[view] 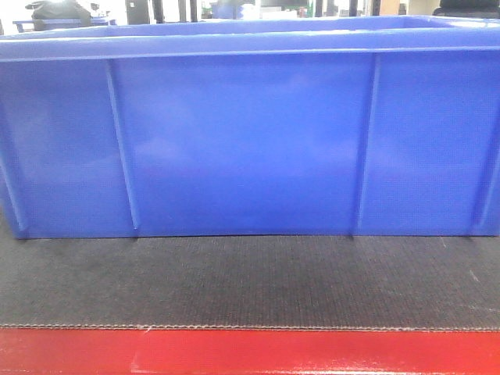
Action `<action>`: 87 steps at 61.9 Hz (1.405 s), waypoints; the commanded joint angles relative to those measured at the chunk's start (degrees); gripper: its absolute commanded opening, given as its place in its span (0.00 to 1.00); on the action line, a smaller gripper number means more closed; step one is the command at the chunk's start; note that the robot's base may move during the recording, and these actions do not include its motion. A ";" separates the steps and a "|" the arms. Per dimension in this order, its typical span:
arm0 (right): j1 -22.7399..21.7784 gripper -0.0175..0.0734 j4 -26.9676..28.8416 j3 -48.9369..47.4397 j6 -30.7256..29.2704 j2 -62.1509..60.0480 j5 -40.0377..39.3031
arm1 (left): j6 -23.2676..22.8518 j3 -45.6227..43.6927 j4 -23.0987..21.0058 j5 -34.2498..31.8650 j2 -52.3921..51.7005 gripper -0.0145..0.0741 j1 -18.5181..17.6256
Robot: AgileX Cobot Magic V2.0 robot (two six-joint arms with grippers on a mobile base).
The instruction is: Move blue bin to conveyor side
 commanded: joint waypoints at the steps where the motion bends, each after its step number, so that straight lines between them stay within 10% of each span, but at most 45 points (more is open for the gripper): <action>1: -0.25 0.10 0.14 -0.02 -0.33 -0.16 -1.48 | -0.41 -0.07 -0.26 -1.19 -0.24 0.15 0.25; 49: -0.25 0.10 0.14 -0.02 -0.33 -0.16 -1.60 | -0.41 0.03 -0.26 -0.76 -0.37 0.15 0.25; 68: -0.25 0.10 0.14 -0.02 -0.33 -0.16 -1.60 | 6.09 7.50 -1.58 0.33 -12.23 0.15 8.38; 87: -0.25 0.10 0.14 -0.02 -0.33 -0.16 -1.60 | 6.09 15.97 -2.64 2.47 -16.14 0.15 5.08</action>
